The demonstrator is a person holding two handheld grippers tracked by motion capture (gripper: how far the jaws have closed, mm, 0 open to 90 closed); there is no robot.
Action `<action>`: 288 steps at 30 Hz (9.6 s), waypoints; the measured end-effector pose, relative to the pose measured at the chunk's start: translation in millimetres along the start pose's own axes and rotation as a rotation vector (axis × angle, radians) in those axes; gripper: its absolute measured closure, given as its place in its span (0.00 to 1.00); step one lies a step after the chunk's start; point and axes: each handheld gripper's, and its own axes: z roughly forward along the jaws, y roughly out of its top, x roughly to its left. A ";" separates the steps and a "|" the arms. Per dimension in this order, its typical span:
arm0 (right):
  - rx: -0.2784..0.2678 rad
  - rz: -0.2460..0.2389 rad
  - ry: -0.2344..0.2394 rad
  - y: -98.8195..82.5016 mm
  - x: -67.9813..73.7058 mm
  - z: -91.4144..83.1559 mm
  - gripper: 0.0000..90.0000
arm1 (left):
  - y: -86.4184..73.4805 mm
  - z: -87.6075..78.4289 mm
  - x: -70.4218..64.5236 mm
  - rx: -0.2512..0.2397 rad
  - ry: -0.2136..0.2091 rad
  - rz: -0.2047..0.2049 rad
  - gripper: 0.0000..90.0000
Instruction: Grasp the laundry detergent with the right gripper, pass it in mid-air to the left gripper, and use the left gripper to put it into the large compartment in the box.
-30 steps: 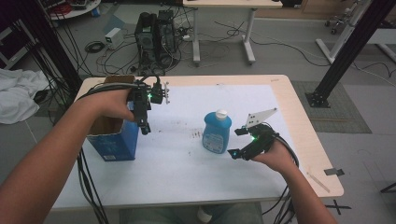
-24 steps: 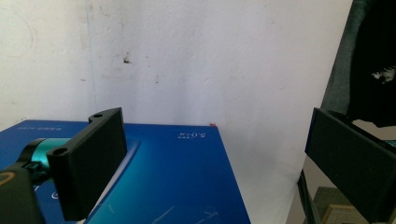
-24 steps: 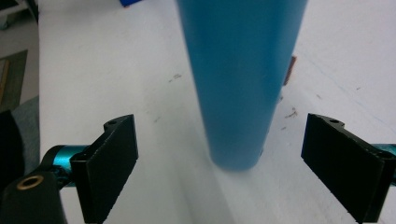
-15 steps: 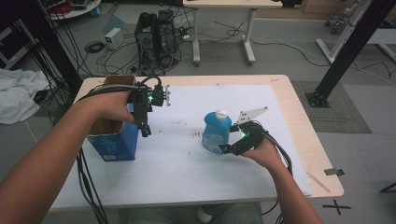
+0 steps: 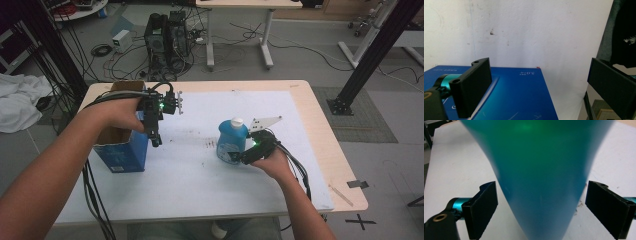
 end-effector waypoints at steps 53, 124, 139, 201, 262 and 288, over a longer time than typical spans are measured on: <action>-0.070 -0.033 -0.060 2.5 5.2 12.4 0.37 | 1.3 3.7 0.4 0.007 -0.005 0.003 0.06; -0.065 -0.324 0.267 78.2 99.4 53.1 0.51 | 60.4 -16.8 -69.3 -0.065 -0.010 0.195 0.06; -0.061 -0.231 0.280 81.5 105.5 51.1 0.51 | 65.1 -15.0 -68.5 -0.095 0.020 0.203 0.06; -0.047 -0.293 0.272 82.1 98.9 57.5 0.51 | 71.3 -9.3 -75.3 -0.030 0.020 0.207 0.43; 0.270 -0.338 0.142 101.4 78.5 -27.7 0.14 | -78.3 -144.5 -8.1 -0.153 0.002 -0.506 0.43; 0.323 -0.328 0.124 103.8 78.9 -25.7 0.14 | -136.4 -110.7 36.2 -0.118 -0.024 -0.754 0.43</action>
